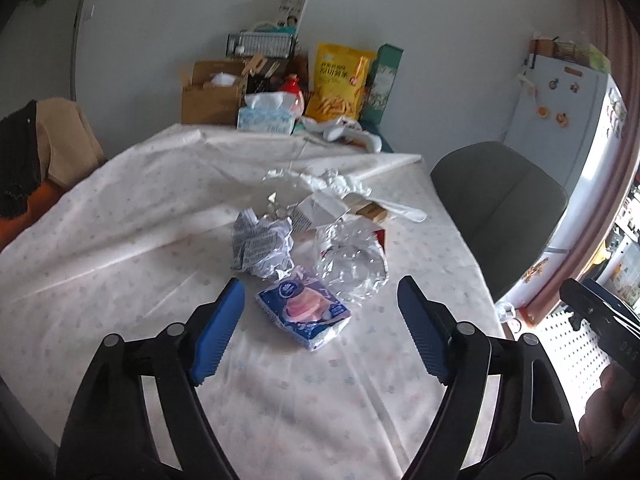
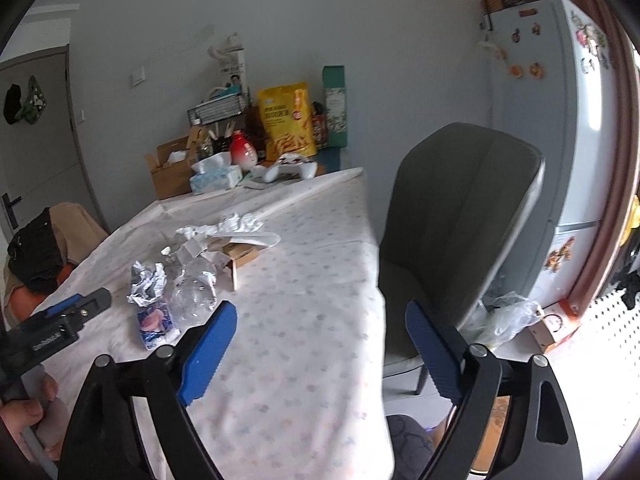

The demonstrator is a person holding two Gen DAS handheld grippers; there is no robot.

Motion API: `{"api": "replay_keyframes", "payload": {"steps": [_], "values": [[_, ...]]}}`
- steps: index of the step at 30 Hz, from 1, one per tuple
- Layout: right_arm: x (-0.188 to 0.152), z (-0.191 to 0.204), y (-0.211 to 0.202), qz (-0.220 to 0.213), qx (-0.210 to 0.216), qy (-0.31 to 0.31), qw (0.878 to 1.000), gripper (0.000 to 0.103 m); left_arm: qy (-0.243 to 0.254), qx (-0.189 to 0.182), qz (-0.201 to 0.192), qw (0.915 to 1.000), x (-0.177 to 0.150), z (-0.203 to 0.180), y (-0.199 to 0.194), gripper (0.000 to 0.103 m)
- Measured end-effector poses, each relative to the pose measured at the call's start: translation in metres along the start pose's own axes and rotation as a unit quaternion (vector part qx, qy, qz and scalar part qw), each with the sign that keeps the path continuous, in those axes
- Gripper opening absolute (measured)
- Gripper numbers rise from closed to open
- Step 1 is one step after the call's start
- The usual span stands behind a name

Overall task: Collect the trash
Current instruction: 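Reach the right gripper to the clear plastic bottle and close on it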

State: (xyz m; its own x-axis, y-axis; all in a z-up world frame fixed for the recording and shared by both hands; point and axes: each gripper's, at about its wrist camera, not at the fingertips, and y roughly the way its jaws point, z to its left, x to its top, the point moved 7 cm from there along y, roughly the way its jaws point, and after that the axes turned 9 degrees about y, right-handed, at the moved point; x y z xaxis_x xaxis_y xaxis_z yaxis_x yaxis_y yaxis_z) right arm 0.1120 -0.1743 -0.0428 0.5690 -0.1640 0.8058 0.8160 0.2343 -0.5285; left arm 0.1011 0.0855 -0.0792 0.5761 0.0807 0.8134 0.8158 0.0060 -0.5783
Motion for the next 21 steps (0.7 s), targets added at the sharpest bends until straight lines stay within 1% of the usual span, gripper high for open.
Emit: {"api": "replay_keyframes", "payload": {"steps": [5,8,10,14,17,18,19,20,21], "values": [[-0.006,0.009,0.021,0.025,0.02,-0.003,0.999,0.074,-0.015,0.004,0.016,0.9998,0.002,0.011,0.019,0.074],[-0.009,0.015,0.035,0.045,0.031,-0.007,0.998,0.068,-0.017,0.012,0.019,0.9996,0.006,0.016,0.029,0.072],[-0.01,0.019,0.043,0.056,0.038,-0.01,0.998,0.063,-0.024,0.014,0.026,0.9993,0.008,0.021,0.04,0.069],[-0.013,0.032,0.059,0.081,0.056,-0.015,0.995,0.059,-0.031,0.021,0.038,0.9986,0.01,0.027,0.058,0.063],[-0.016,0.043,0.071,0.099,0.07,-0.015,0.993,0.055,-0.044,0.018,0.05,0.9976,0.009,0.033,0.07,0.052],[-0.016,0.046,0.075,0.103,0.073,-0.015,0.992,0.055,-0.048,0.017,0.055,0.9972,0.008,0.035,0.074,0.046],[-0.017,0.051,0.079,0.107,0.076,-0.015,0.991,0.055,-0.053,0.014,0.06,0.9967,0.007,0.037,0.078,0.034],[-0.017,0.055,0.083,0.111,0.079,-0.016,0.991,0.055,-0.057,0.012,0.063,0.9963,0.005,0.039,0.08,0.026],[-0.019,0.061,0.088,0.115,0.083,-0.019,0.99,0.055,-0.062,0.007,0.067,0.9958,0.004,0.041,0.083,0.014]]}}
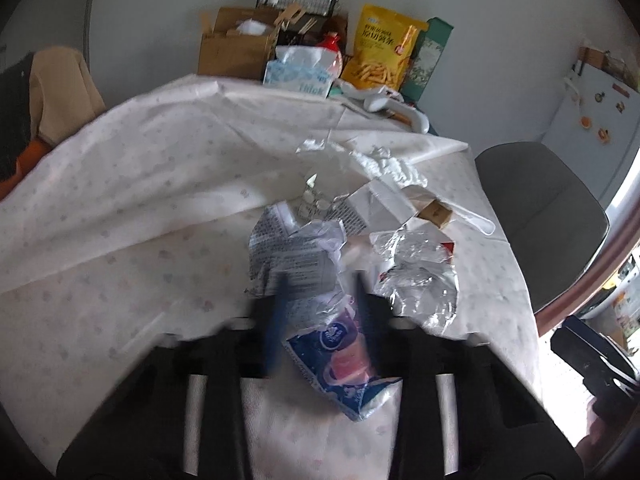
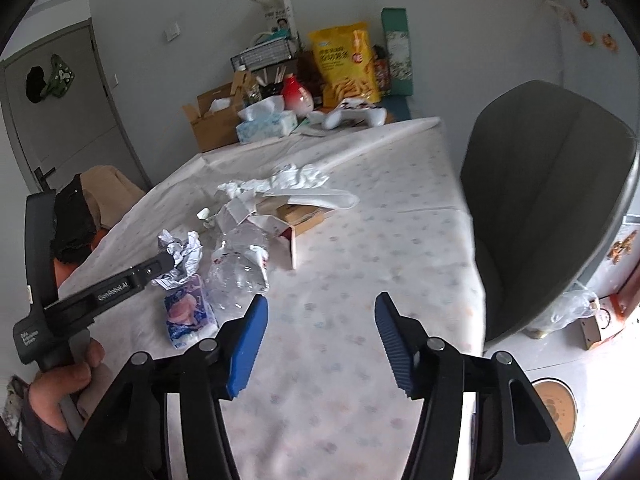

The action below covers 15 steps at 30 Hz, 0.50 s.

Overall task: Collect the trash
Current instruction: 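Reach the right gripper to the clear plastic bottle and close on it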

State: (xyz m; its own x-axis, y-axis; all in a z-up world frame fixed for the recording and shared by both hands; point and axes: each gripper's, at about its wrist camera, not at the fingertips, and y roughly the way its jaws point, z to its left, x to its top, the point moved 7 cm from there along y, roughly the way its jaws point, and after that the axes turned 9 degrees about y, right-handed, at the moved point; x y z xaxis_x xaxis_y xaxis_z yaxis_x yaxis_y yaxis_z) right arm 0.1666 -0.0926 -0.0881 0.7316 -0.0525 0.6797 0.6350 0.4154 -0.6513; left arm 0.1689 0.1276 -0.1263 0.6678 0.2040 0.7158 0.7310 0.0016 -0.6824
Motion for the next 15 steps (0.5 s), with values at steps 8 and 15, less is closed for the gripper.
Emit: {"api": "replay_keyframes", "payload": {"steps": [8,15], "values": [[0.001,0.034,0.041,0.032,0.017,-0.022,0.999,0.056,-0.016,0.005,-0.026,0.9995,0.004,0.015,-0.022,0.003],[0.004,0.048,0.08,0.059,0.021,-0.023,0.998,0.057,-0.025,0.009,-0.049,0.9984,0.009,0.026,-0.044,0.002]]}}
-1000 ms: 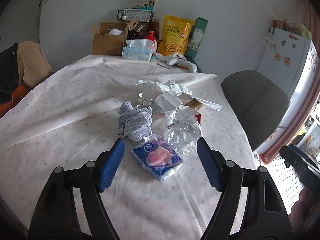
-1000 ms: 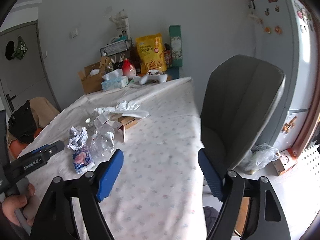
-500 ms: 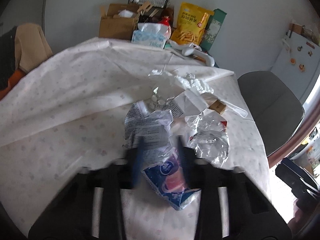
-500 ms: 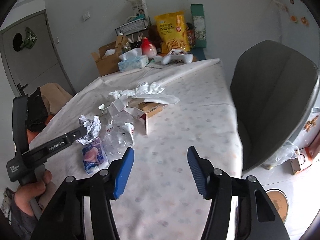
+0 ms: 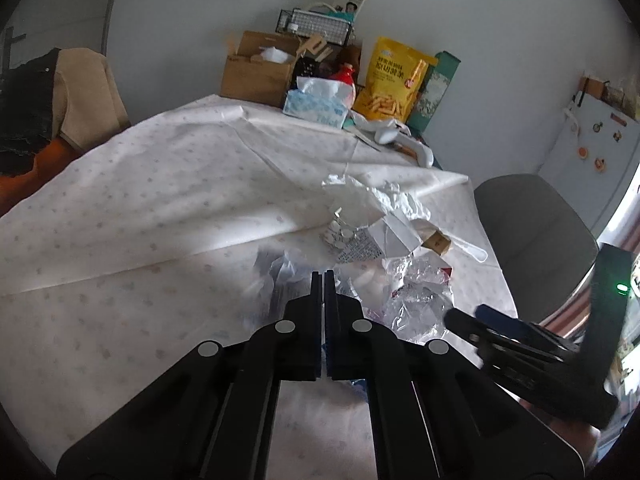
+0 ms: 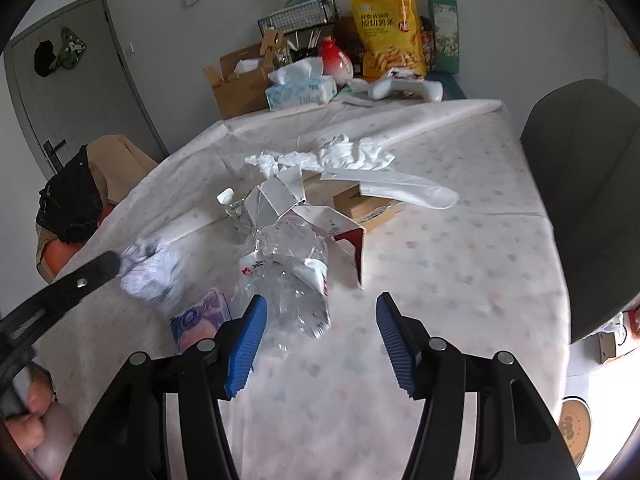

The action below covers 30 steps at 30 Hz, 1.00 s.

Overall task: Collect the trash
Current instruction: 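Reach the right gripper to the clear plastic bottle and close on it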

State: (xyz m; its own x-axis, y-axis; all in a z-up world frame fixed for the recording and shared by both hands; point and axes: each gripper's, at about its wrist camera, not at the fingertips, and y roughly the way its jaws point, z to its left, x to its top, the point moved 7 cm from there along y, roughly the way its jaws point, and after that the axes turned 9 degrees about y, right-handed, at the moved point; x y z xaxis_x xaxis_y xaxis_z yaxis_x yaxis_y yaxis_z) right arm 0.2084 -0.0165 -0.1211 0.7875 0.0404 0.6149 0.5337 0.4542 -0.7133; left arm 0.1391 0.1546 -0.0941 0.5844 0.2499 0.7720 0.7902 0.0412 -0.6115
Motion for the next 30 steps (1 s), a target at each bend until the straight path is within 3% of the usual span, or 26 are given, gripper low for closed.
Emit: {"api": "replay_keyframes", "payload": {"steps": [5,6,7,12,22,30], "values": [[0.0,0.002,0.022,0.025,0.01,0.006,1.0,0.055,-0.009,0.004,-0.005,0.9999,0.0,0.006,-0.005,0.002],[-0.003,0.003,0.025,0.034,0.018,0.007,0.999,0.049,-0.01,0.004,-0.006,0.9999,0.0,0.006,-0.007,0.002],[-0.004,0.003,0.026,0.041,0.029,0.009,0.999,0.036,-0.01,0.003,-0.008,0.9999,0.001,0.005,-0.008,0.001],[-0.004,0.008,0.007,0.026,0.047,0.003,0.999,0.026,-0.011,-0.002,-0.019,0.9998,0.003,0.002,-0.019,0.001],[-0.005,0.003,-0.054,-0.022,0.065,0.01,0.998,0.024,0.005,-0.021,-0.047,0.9987,0.014,-0.024,-0.045,0.001],[-0.014,-0.022,-0.093,-0.042,0.062,0.027,0.997,0.024,0.029,-0.057,-0.049,0.9968,0.014,-0.064,-0.049,0.001]]}}
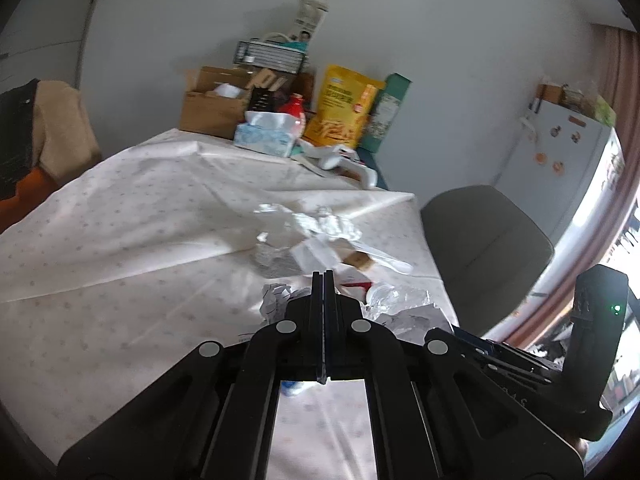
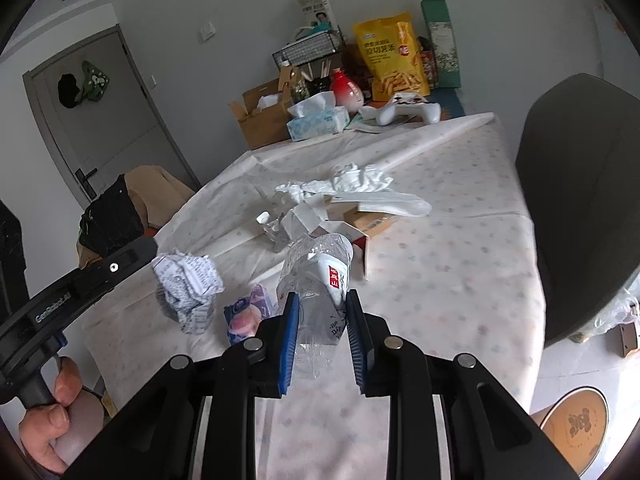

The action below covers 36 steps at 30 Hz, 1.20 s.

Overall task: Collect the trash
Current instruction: 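Reach the right gripper to the clear plastic bottle and close on it, then carry the bottle in the right gripper over the tan trash bin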

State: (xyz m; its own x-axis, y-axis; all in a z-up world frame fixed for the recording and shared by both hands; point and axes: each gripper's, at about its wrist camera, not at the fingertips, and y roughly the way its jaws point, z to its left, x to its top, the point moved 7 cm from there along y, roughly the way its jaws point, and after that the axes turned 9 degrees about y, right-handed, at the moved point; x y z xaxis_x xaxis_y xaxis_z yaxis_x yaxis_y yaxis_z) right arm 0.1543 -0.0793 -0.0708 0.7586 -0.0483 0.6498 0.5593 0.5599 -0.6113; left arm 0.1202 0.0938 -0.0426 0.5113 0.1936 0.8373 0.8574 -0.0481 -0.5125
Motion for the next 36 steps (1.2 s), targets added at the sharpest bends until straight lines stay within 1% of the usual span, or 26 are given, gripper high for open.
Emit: {"api": "replay_keyframes", "payload": {"steps": [3,8,13,18,24,30,34,35,36], "values": [[-0.001,-0.01,-0.011,-0.009,-0.008,0.004,1.0,0.024,0.007,-0.019,0.003,0.9998,-0.003,-0.017,0.002,0.001],[-0.001,-0.04,-0.035,-0.03,-0.034,0.024,0.999,0.024,0.018,-0.053,0.01,0.9984,-0.005,-0.043,0.007,0.001],[-0.001,-0.076,-0.059,-0.05,-0.059,0.052,0.996,0.024,0.043,-0.09,0.014,0.9949,-0.004,-0.081,0.015,0.001],[-0.004,-0.117,-0.082,-0.071,-0.085,0.081,0.991,0.024,0.074,-0.124,0.027,0.9892,-0.005,-0.127,0.029,0.001],[-0.009,-0.177,-0.113,-0.091,-0.116,0.122,0.982,0.024,0.114,-0.165,0.046,0.9786,-0.011,-0.192,0.046,0.001],[-0.022,-0.238,-0.141,-0.108,-0.151,0.162,0.969,0.024,0.154,-0.205,0.07,0.9641,-0.027,-0.266,0.064,0.001],[-0.042,-0.292,-0.153,-0.105,-0.177,0.209,0.956,0.024,0.176,-0.222,0.09,0.9547,-0.04,-0.306,0.077,0.001],[-0.047,-0.303,-0.155,-0.103,-0.181,0.219,0.953,0.024,0.182,-0.229,0.099,0.951,-0.046,-0.319,0.084,0.001],[-0.054,-0.319,-0.157,-0.1,-0.188,0.235,0.948,0.024,0.186,-0.232,0.104,0.9492,-0.049,-0.326,0.086,0.001]]}}
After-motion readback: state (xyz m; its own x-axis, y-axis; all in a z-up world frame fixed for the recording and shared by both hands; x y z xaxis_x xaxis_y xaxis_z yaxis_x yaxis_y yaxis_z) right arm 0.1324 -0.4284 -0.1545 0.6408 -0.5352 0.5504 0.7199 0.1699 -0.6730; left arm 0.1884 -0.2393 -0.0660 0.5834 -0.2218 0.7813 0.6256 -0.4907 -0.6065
